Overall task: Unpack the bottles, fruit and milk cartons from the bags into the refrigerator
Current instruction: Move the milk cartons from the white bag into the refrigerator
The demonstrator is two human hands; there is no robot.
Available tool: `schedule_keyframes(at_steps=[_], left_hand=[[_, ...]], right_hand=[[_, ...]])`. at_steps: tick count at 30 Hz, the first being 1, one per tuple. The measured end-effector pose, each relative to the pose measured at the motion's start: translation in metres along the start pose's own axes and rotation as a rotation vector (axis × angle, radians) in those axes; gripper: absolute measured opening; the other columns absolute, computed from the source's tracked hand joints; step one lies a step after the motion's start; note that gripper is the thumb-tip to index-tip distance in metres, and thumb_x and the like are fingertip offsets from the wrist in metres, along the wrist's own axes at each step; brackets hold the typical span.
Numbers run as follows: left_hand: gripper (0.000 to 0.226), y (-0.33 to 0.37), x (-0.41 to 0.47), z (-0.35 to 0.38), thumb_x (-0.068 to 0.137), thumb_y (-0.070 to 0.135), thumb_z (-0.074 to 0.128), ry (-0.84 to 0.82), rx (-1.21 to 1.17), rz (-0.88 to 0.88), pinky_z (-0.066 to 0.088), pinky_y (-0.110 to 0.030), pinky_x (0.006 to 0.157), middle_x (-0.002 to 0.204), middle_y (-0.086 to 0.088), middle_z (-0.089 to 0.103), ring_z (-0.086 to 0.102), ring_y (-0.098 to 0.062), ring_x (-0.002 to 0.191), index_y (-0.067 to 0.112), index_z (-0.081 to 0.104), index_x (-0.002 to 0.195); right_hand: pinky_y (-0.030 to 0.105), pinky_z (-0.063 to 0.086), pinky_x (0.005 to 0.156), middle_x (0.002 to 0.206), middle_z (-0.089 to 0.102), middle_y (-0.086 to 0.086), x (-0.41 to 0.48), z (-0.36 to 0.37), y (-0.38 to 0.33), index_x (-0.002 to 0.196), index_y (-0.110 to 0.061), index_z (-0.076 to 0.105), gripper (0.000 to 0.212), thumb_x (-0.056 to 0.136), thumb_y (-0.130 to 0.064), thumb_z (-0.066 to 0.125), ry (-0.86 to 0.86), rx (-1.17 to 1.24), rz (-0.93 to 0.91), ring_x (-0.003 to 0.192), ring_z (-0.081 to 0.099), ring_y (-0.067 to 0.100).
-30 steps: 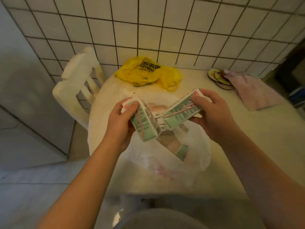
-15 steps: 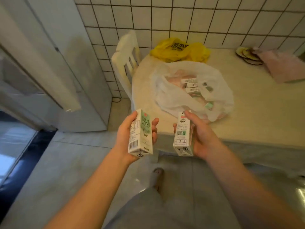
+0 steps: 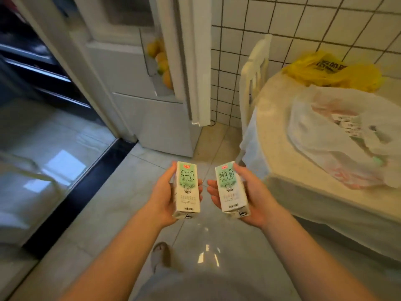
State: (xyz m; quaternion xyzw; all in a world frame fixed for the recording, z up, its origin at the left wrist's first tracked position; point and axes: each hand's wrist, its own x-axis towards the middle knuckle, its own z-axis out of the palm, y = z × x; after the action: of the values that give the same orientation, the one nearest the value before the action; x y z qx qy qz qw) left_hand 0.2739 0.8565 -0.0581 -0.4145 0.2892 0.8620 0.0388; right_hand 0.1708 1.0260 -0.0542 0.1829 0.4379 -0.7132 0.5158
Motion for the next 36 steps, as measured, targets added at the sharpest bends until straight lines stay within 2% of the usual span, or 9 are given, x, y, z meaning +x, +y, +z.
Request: schedule_keyframes(at_steps=[3,6,12,17,19,23,26,31,36], left_hand=[[0.055,0.048,0.002,-0.052,0.090,0.050,0.062,0.068,-0.044,0.069,0.056,-0.044,0.080,0.110,-0.021,0.072,0.071,-0.033,0.091,0.006,0.064,0.122],[0.042,0.107,0.012,-0.102,0.095,0.036,0.062,0.106,-0.043,0.127,0.057,-0.043,0.077,0.111,-0.020,0.072,0.073,-0.031,0.093,0.011,0.060,0.129],[0.040,0.241,0.038,-0.188,0.091,0.057,0.060,0.170,0.263,0.181,0.052,-0.059,0.093,0.113,-0.012,0.073,0.068,-0.035,0.105,0.027,0.070,0.116],[0.042,0.366,0.054,-0.225,0.092,0.060,0.057,0.196,0.468,0.328,0.054,-0.038,0.069,0.096,-0.005,0.071,0.069,-0.024,0.088,0.024,0.069,0.111],[0.036,0.405,0.058,-0.226,0.095,0.058,0.054,0.174,0.524,0.411,0.051,-0.033,0.064,0.089,0.001,0.071,0.069,-0.020,0.083,0.027,0.068,0.106],[0.031,0.468,0.068,-0.214,0.097,0.055,0.052,0.091,0.619,0.546,0.057,-0.035,0.069,0.084,0.004,0.075,0.073,-0.020,0.084,0.030,0.069,0.100],[0.035,0.512,0.079,-0.193,0.100,0.054,0.047,0.037,0.668,0.660,0.057,-0.031,0.065,0.083,0.007,0.076,0.075,-0.013,0.078,0.027,0.068,0.103],[0.034,0.585,0.096,-0.146,0.101,0.053,0.042,0.007,0.701,0.873,0.056,-0.029,0.067,0.085,0.009,0.076,0.074,-0.008,0.075,0.029,0.065,0.108],[0.032,0.671,0.109,-0.085,0.103,0.048,0.041,-0.069,0.674,1.105,0.053,-0.016,0.058,0.083,0.012,0.074,0.072,-0.004,0.075,0.027,0.064,0.109]], right_hand=[[0.048,0.056,0.088,0.104,0.073,0.022,0.040,0.062,0.022,0.122,-0.003,0.060,0.040,0.097,-0.034,0.053,0.000,-0.088,-0.010,0.097,0.071,0.034],[0.051,0.055,0.089,0.098,0.075,0.020,0.092,0.129,0.040,0.119,-0.006,0.064,0.036,0.096,-0.032,0.055,0.035,-0.162,-0.019,0.097,0.069,0.035],[0.041,0.056,0.076,0.084,0.073,0.013,0.190,0.273,0.060,0.107,-0.014,0.069,0.035,0.095,-0.044,0.057,0.091,-0.269,-0.042,0.076,0.070,0.029],[0.037,0.055,0.068,0.083,0.072,0.007,0.255,0.387,0.053,0.108,-0.017,0.068,0.031,0.095,-0.044,0.060,0.123,-0.281,-0.157,0.077,0.070,0.026],[0.036,0.056,0.062,0.081,0.071,0.004,0.271,0.421,0.044,0.109,-0.017,0.067,0.031,0.095,-0.044,0.061,0.156,-0.305,-0.237,0.073,0.070,0.024],[0.049,0.059,0.080,0.097,0.075,0.007,0.291,0.477,0.018,0.112,-0.020,0.065,0.028,0.099,-0.042,0.055,0.177,-0.344,-0.461,0.087,0.074,0.027],[0.049,0.058,0.081,0.102,0.075,0.010,0.298,0.514,-0.011,0.113,-0.019,0.064,0.027,0.102,-0.039,0.050,0.172,-0.371,-0.640,0.089,0.074,0.026],[0.038,0.060,0.075,0.097,0.074,0.004,0.313,0.566,-0.075,0.113,-0.020,0.060,0.025,0.103,-0.039,0.046,0.189,-0.496,-0.967,0.090,0.073,0.023],[0.014,0.050,0.067,0.095,0.069,-0.008,0.329,0.620,-0.163,0.123,-0.017,0.053,0.024,0.106,-0.029,0.041,0.039,-0.538,-1.249,0.083,0.067,-0.001]])
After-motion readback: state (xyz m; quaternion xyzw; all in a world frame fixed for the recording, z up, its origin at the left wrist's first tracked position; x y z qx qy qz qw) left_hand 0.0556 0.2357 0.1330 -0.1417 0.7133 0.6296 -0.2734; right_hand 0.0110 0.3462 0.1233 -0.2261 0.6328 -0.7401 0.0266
